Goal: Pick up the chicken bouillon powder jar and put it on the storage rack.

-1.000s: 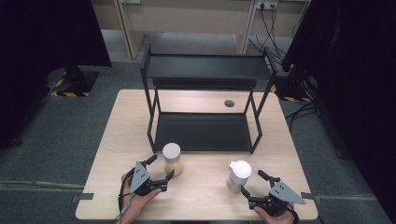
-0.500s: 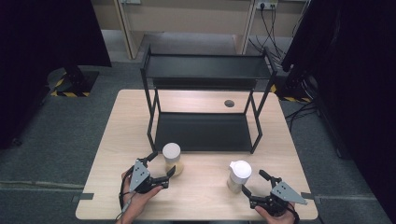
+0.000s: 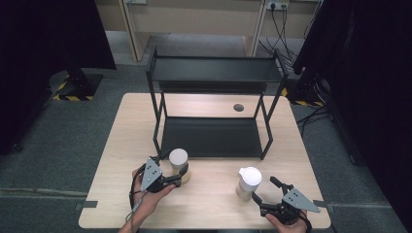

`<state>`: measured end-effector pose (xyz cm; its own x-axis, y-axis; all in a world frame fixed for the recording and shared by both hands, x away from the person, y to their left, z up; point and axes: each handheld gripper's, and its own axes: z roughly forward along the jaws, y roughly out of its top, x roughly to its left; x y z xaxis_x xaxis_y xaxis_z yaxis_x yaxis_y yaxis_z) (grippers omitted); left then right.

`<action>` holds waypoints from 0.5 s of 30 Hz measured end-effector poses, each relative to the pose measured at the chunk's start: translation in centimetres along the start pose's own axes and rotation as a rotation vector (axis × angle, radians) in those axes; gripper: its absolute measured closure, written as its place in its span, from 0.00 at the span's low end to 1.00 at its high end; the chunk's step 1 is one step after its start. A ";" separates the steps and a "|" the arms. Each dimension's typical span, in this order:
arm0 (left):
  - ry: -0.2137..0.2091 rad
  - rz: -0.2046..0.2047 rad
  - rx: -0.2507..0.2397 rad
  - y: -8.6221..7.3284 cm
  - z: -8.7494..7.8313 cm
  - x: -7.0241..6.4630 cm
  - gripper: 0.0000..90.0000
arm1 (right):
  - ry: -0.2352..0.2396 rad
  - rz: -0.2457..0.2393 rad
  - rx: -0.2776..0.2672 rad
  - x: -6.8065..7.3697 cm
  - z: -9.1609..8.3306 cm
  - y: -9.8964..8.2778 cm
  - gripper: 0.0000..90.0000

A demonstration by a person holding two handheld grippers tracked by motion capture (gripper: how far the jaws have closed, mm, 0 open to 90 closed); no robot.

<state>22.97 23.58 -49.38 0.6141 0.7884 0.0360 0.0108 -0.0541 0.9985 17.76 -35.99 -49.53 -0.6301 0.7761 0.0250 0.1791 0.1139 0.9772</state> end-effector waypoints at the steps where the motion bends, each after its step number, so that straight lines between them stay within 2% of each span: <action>1: 0.000 0.000 0.002 0.0 0.1 0.0 0.23 | 0.001 0.000 0.000 0.0 0.0 0.0 0.09; 10: 0.021 0.013 0.013 -0.2 0.7 -0.5 0.35 | 0.000 0.003 -0.005 -0.1 0.0 -0.1 0.09; 15: 0.029 0.002 0.016 0.0 0.6 -0.7 0.36 | -0.004 -0.001 -0.005 0.0 0.0 -0.1 0.09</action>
<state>23.02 22.65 -49.45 0.5909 0.8058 0.0399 0.0224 -0.0658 0.9976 17.71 -36.01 -49.62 -0.6269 0.7788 0.0230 0.1744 0.1115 0.9783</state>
